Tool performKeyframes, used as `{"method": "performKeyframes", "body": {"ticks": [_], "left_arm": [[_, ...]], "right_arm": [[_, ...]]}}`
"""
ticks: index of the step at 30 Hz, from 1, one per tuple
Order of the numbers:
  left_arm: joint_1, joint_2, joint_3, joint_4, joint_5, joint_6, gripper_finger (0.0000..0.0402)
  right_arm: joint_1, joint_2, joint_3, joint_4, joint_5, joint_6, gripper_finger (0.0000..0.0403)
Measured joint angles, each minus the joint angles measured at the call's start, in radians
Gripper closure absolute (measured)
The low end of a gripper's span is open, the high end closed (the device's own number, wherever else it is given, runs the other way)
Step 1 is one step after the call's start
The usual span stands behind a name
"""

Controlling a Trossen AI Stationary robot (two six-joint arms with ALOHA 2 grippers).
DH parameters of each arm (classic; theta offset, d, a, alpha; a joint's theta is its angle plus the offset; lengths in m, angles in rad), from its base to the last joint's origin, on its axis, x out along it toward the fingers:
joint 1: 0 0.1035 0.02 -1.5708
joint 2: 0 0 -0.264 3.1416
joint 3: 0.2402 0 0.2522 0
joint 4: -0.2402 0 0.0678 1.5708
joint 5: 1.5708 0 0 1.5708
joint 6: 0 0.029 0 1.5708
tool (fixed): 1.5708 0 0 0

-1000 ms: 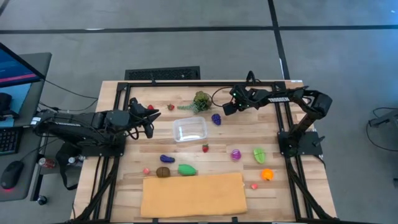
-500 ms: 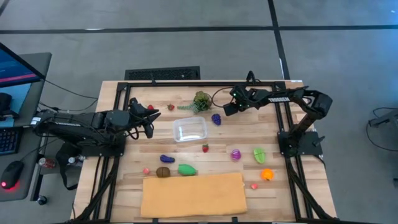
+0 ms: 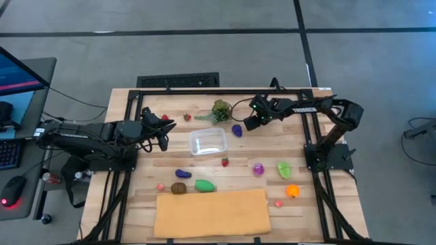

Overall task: Pick and placing Produce into tupperware
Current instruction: Put the top right pink peach into the transparent bin

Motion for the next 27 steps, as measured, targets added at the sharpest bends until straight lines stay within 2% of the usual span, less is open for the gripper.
{"method": "performKeyframes", "body": {"ticks": [14, 20, 27], "left_arm": [[0.0, 0.0, 0.0, -0.014, 0.008, -0.017, 0.0332], [0.0, 0.0, 0.0, -0.018, 0.008, -0.019, 0.0332], [0.0, 0.0, 0.0, -0.018, 0.008, -0.016, 0.0332]], "right_arm": [[0.028, -0.02, 0.105, -0.176, 0.004, -0.029, 0.0302], [0.031, -0.111, 0.107, -0.199, 0.004, -0.018, 0.0302], [0.054, -0.275, 0.107, -0.187, 0.003, -0.01, 0.0302]]}}
